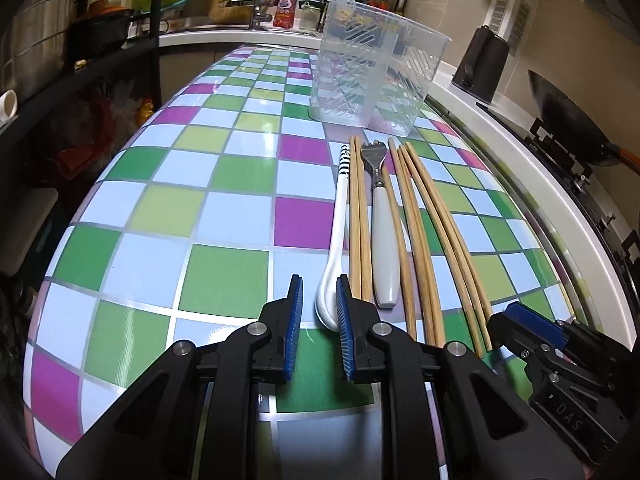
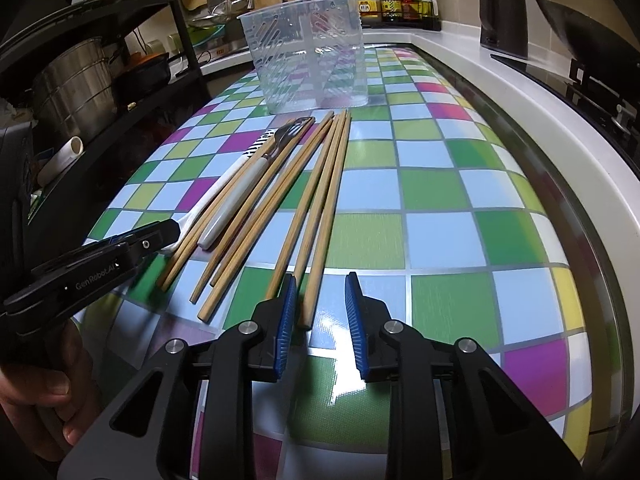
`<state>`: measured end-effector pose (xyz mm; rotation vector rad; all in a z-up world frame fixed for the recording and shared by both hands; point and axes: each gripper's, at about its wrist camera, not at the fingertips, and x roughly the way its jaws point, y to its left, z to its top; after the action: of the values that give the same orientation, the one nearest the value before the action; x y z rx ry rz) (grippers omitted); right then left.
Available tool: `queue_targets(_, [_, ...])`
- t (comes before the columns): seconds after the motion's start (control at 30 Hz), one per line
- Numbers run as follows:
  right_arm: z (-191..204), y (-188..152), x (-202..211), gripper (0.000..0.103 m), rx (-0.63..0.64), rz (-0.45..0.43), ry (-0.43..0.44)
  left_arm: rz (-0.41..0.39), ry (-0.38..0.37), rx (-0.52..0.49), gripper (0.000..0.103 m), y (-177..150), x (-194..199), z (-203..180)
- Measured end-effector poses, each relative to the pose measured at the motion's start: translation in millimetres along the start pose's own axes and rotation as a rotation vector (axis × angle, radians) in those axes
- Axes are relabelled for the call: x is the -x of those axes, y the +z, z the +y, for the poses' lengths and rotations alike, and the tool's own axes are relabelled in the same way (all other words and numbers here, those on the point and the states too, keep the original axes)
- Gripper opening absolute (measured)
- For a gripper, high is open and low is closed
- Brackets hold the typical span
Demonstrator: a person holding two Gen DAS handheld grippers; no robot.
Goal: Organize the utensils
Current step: 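Close the left tool on the white spoon while the right tool grasps a wooden chopstick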
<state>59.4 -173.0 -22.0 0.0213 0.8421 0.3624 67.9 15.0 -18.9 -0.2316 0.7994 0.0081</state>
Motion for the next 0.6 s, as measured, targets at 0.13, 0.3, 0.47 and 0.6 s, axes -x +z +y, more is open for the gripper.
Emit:
queue_targets(0.13, [-3.4,0.0,0.9,0.020,-0.012,0.001,-0.016,0.006,0.001,-0.007,0.017,0.1,-2.1,-3.7])
queue_targets(0.3, [-2.5,-0.6,-0.2,0.015,0.005,0.000,-0.037,-0.003,0.032,-0.051,0.017,-2.2,-3.9,-13.1])
queue_targets(0.47, [-4.6,-0.3,0.0,0.009,0.000,0.001,-0.048,-0.010,0.051,-0.063,0.016,-3.2,-3.2,-16.7])
queue_targets(0.6, [-5.3,-0.1,-0.1,0.007,0.002,0.000,-0.052,-0.016,0.061,-0.069,0.015,-3.7,-2.8,-17.5])
